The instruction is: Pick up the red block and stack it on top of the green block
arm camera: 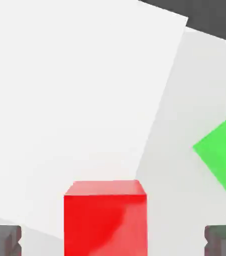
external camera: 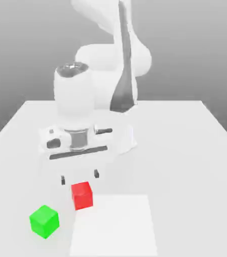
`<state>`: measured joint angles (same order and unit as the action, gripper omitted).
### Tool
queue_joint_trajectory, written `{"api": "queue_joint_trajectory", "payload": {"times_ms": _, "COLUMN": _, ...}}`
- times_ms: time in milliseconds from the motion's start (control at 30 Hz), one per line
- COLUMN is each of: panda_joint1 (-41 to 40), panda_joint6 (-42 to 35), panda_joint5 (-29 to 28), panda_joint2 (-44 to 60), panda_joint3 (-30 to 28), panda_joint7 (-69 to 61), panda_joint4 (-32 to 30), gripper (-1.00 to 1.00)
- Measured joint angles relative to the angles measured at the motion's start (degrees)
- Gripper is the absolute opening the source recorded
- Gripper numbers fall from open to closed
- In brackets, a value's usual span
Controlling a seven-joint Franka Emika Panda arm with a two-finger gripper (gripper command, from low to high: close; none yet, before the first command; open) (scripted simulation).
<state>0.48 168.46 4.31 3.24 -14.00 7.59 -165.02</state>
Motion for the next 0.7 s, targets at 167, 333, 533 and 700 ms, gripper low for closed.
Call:
{"api": "queue_joint_trajectory", "payload": {"times_ms": 167, "panda_joint1": -6.66, "panda_joint6": 6.38, "panda_joint5": 7.19, "panda_joint2": 7.66, "panda_joint3": 8.33, "panda_joint7": -5.31, "panda_joint4": 0.99, "gripper": -1.0}}
{"api": "queue_joint_trajectory", "payload": {"times_ms": 333, "panda_joint1": -7.4, "panda_joint6": 6.84, "panda_joint5": 7.48, "panda_joint2": 8.31, "panda_joint3": 9.15, "panda_joint7": -5.49, "panda_joint4": 1.08, "gripper": -1.0}}
{"api": "queue_joint_trajectory", "payload": {"times_ms": 533, "panda_joint1": -5.28, "panda_joint6": -1.21, "panda_joint5": -2.72, "panda_joint2": -1.43, "panda_joint3": 4.06, "panda_joint7": 1.76, "panda_joint4": -0.37, "gripper": -1.0}}
{"api": "queue_joint_trajectory", "payload": {"times_ms": 700, "panda_joint1": -7.55, "panda_joint6": -8.95, "panda_joint5": -6.54, "panda_joint2": -6.55, "panda_joint3": 3.49, "panda_joint7": 8.63, "panda_joint4": 2.18, "gripper": -1.0}}
